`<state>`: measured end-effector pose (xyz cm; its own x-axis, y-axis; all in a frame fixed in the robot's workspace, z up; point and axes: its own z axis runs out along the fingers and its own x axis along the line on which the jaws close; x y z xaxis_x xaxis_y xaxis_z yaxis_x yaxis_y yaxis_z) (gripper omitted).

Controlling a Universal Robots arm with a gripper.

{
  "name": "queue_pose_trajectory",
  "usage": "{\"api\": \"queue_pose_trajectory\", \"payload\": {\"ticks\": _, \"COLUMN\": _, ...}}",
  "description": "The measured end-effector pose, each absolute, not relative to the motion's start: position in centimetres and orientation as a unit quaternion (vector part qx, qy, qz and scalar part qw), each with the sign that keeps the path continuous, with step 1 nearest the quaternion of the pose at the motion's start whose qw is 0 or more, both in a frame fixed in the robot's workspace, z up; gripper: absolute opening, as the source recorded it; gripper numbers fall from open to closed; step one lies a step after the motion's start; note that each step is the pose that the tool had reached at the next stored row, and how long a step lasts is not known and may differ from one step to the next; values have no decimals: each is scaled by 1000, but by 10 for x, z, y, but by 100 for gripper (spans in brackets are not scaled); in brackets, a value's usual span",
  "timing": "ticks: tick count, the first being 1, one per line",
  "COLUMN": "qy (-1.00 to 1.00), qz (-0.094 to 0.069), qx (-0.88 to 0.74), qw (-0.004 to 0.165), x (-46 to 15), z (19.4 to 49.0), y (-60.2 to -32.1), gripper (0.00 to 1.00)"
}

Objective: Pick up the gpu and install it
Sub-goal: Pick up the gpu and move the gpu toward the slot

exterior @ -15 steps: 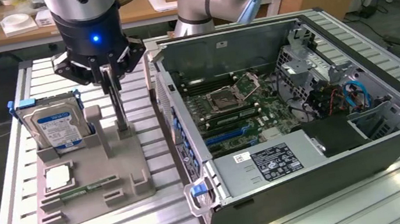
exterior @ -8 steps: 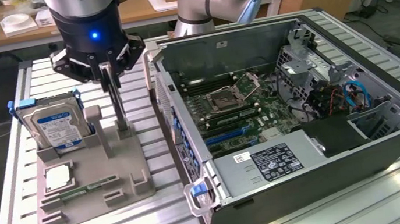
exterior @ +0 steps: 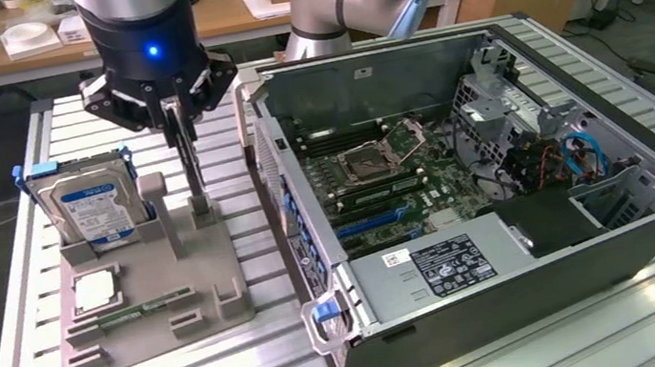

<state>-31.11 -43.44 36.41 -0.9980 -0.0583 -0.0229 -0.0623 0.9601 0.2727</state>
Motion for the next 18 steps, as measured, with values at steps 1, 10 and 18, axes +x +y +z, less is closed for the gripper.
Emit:
{"api": "queue_pose_trajectory", "payload": {"ticks": 1, "qy": 990, "qz": 135, "qx": -30, "qw": 7, "x": -311, "z": 365, "y": -434, "gripper": 27}}
{"api": "queue_pose_trajectory", "payload": {"ticks": 10, "qy": 994, "qz": 105, "qx": -31, "qw": 6, "x": -311, "z": 373, "y": -434, "gripper": 27}}
{"api": "queue_pose_trajectory", "payload": {"ticks": 18, "qy": 995, "qz": 92, "qx": -31, "qw": 6, "x": -311, "z": 380, "y": -434, "gripper": 27}}
